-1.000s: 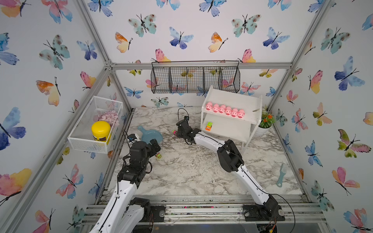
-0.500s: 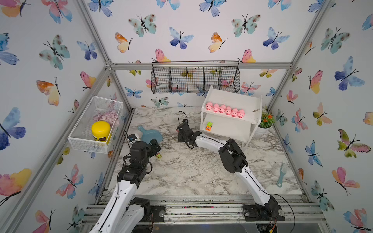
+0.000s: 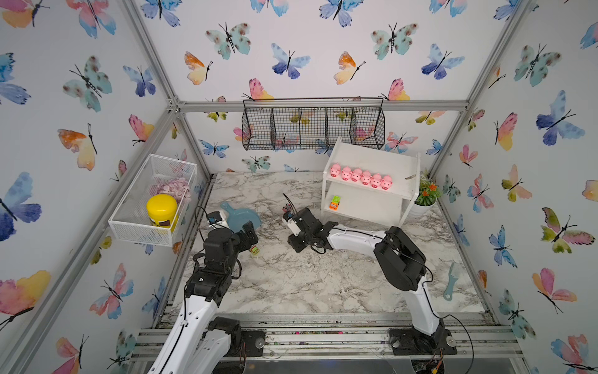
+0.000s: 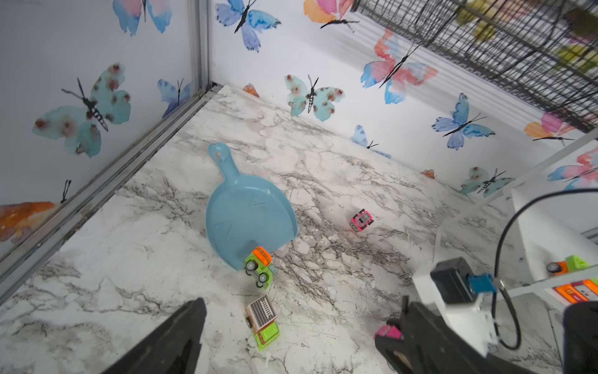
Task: Organize plastic toys on shelves
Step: Move the plastic toy to the center of the board.
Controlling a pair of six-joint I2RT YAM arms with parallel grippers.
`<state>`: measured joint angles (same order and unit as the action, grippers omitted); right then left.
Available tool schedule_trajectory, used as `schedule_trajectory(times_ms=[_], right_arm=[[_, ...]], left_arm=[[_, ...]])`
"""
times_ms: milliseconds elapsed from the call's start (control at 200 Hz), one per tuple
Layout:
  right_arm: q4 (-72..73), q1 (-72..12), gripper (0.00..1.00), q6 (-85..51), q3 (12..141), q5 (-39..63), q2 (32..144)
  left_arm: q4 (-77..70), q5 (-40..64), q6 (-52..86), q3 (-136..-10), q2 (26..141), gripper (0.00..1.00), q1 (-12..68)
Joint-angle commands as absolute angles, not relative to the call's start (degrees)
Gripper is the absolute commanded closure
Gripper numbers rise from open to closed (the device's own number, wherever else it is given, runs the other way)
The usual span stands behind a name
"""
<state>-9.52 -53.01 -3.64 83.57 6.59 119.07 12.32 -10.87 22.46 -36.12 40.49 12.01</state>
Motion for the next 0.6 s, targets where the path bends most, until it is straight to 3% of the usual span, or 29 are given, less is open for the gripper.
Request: schedule_trajectory(times_ms=[0,355,596], right_arm=[[-10.4,-53.2,0.77,12.5,74.1,16.0,111.2],[-21.9,-54.1,0.73,45.6,50.9,13.6,95.5],[-21.4,-54.1,0.63,48.6,48.7,9.6,97.5]], left_arm=[[8.6,-5.5,16.1,-36.6,38.2,0.02,12.4],[-3.1,15.3,6.0,-32.4,35.5,0.03,14.5],[-12.9,25.3,3.0,-27.1,34.4,0.03,16.0]])
